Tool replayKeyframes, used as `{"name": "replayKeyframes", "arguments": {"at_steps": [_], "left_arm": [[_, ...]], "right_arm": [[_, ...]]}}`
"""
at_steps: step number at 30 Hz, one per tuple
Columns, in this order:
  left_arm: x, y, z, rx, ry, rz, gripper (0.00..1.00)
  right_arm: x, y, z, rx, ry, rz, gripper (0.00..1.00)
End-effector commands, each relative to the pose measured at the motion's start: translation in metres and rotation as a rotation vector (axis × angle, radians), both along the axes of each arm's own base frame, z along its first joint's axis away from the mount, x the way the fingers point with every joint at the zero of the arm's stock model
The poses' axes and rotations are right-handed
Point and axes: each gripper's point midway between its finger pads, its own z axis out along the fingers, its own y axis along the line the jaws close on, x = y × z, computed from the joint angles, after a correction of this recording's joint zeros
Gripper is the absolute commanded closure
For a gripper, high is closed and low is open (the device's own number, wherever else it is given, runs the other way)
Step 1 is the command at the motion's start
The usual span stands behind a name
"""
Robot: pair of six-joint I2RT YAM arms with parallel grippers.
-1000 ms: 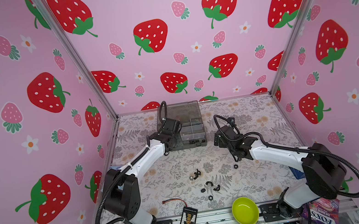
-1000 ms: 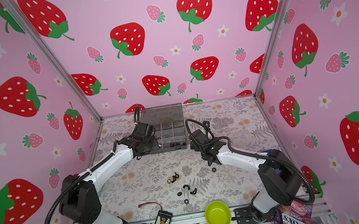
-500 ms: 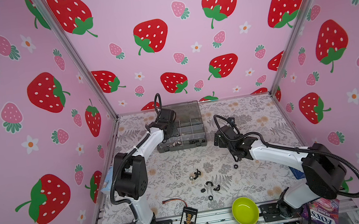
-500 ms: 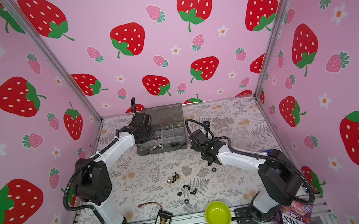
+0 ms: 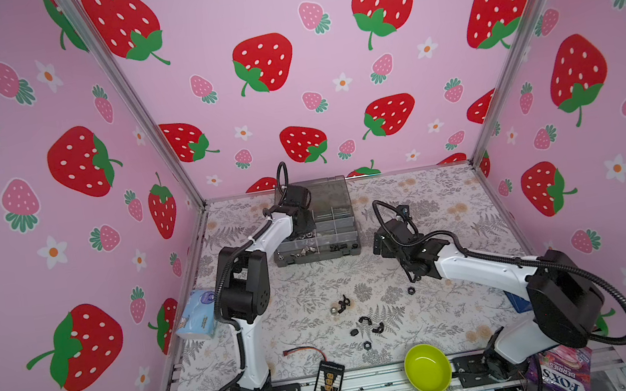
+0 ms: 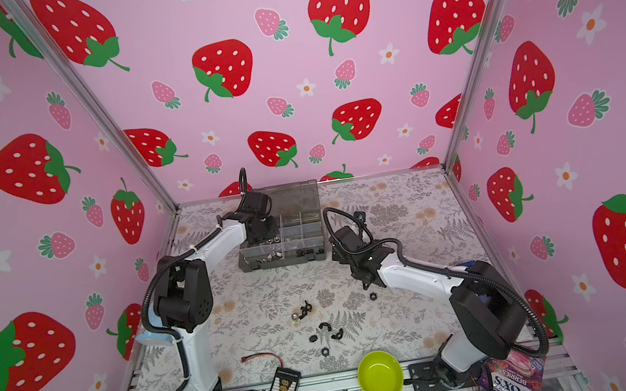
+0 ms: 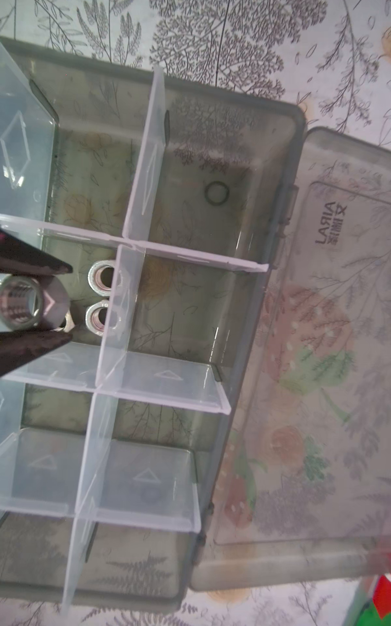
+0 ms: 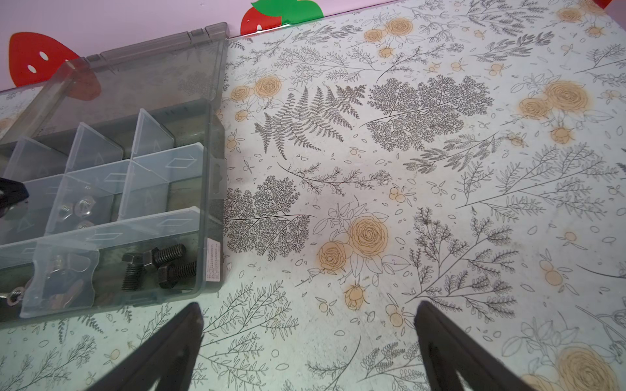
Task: Sort the screws and nuts into containers
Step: 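Lift the nut with the left gripper and carry it over the box, then open the left gripper to drop the nut into the nut compartment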
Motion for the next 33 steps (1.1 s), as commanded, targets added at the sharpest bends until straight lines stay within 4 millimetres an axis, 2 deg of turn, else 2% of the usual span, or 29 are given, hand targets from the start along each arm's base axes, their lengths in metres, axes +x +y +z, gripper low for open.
{"name": "replayKeyframes", "arguments": {"at_steps": [1,10,20,25,33], "left_arm": [[0.004,0.0,0.003,0.003,0.011,-0.008,0.78],[-0.005,0.004,-0.011,0.021,0.055,0.002,0.76],[-0.018,0.011,-0.019,0.03,0.084,0.033,0.69],[-0.017,0.011,-0.014,0.025,0.073,0.037,0.63],[-0.019,0.009,0.005,0.01,0.039,0.033,0.62]], "right_arm": [[0.0,-0.003,0.001,0.008,0.004,-0.019,0.0],[-0.001,-0.005,-0.001,0.001,0.006,-0.021,0.0],[-0.001,-0.004,-0.002,0.006,0.007,-0.021,0.0],[-0.002,-0.005,0.0,0.005,0.004,-0.02,0.0],[-0.002,-0.007,0.001,0.002,0.0,-0.025,0.0]]}}
